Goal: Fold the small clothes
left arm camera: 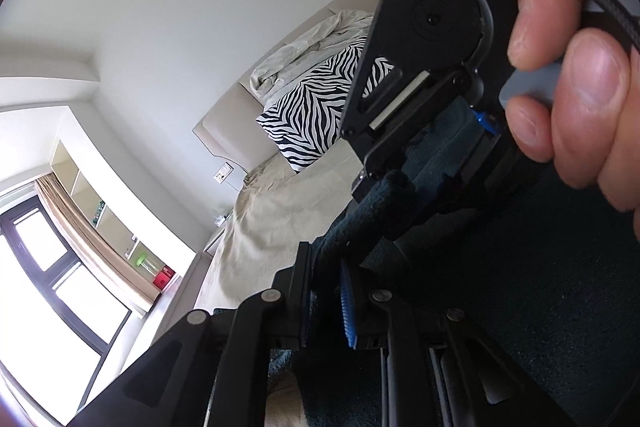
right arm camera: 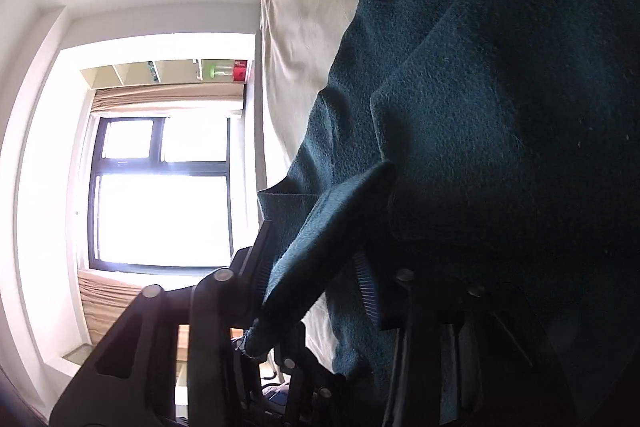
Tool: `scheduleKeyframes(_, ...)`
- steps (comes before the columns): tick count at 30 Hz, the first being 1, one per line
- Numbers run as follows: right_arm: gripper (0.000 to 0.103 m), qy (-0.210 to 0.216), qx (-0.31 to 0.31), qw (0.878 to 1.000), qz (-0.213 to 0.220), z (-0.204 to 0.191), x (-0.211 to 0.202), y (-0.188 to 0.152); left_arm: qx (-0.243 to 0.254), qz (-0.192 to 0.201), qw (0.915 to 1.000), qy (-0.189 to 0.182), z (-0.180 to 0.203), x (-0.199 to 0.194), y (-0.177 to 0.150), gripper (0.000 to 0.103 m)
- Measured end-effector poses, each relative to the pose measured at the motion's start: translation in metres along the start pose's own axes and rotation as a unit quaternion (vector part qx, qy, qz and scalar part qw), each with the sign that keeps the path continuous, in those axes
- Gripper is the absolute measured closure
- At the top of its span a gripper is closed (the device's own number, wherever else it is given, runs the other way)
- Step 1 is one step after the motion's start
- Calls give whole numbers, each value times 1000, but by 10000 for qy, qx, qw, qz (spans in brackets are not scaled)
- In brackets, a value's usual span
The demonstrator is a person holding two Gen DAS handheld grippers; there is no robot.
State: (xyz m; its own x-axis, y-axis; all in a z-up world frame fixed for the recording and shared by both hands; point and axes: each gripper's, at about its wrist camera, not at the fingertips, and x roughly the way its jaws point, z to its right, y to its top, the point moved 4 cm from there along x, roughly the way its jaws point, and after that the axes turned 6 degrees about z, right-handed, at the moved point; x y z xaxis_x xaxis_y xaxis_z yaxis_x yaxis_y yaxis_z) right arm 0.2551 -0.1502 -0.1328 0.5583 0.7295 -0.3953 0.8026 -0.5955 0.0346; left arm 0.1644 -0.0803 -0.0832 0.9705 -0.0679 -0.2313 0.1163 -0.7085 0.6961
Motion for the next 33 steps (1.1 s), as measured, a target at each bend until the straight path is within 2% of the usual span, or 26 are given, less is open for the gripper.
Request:
scheduleKeyframes(1,85,-122,-131,9998,10,-3,1,2,-61,58,10000,21,-1,-2,0,62)
scheduleKeyframes(2,92,-270,-273,9992,53,-7,0,5,-142,130,9998,58,-4,-5,1,39)
scheduleKeyframes(3,94,-360,-385,9985,114,-9,-4,9,-242,209,9995,46,-8,-7,3,26)
scheduleKeyframes(7,95,-536,-584,9958,465,-15,-34,32,-779,367,9963,-48,-29,-14,7,24)
scheduleKeyframes(9,95,-899,-877,9903,596,-17,-51,43,-1244,335,9916,-104,-49,-11,4,24)
scheduleKeyframes(11,95,-1335,-1210,9814,667,-14,-67,53,-1896,177,9814,-246,-75,-2,-4,27)
scheduleKeyframes(12,95,-1488,-1289,9779,706,-12,-74,57,-2327,54,9719,-360,-91,6,-11,32)
scheduleKeyframes(13,95,-1579,-1303,9759,757,-9,-81,61,-2806,-108,9583,-527,-107,15,-20,35)
scheduleKeyframes(15,95,-1681,-1304,9730,899,-2,-95,68,-3767,-495,9211,-849,-136,38,-44,54)
scheduleKeyframes(17,95,-1709,-1306,9710,1043,2,-107,75,-4488,-828,8841,-999,-157,60,-72,66)
scheduleKeyframes(19,96,-1726,-1321,9691,1168,5,-114,80,-4860,-1000,8628,-969,-168,71,-94,72)
scheduleKeyframes(22,97,-1682,-1250,9720,1067,14,-116,81,-5304,-1101,8341,-1044,-173,75,-113,73)
scheduleKeyframes(23,97,-1655,-1260,9733,967,15,-112,78,-5353,-1110,8305,-1068,-173,75,-114,73)
scheduleKeyframes(25,96,-1695,-1209,9746,822,17,-107,69,-5303,-1085,8338,-1087,-169,69,-113,73)
scheduleKeyframes(27,89,-1793,-1390,9696,914,14,-102,60,-5277,-1063,8349,-1152,-166,69,-110,73)
scheduleKeyframes(28,75,-1849,-1478,9668,962,12,-102,57,-5277,-1068,8347,-1160,-166,70,-109,73)
scheduleKeyframes(29,54,-1858,-1475,9667,955,13,-101,55,-5290,-1078,8334,-1179,-166,71,-109,73)
scheduleKeyframes(30,47,-1817,-1401,9686,955,15,-98,55,-5327,-1088,8305,-1209,-165,71,-110,73)
scheduleKeyframes(33,45,-1902,-1272,9679,1041,20,-101,56,-5473,-1108,8204,-1232,-168,72,-115,73)
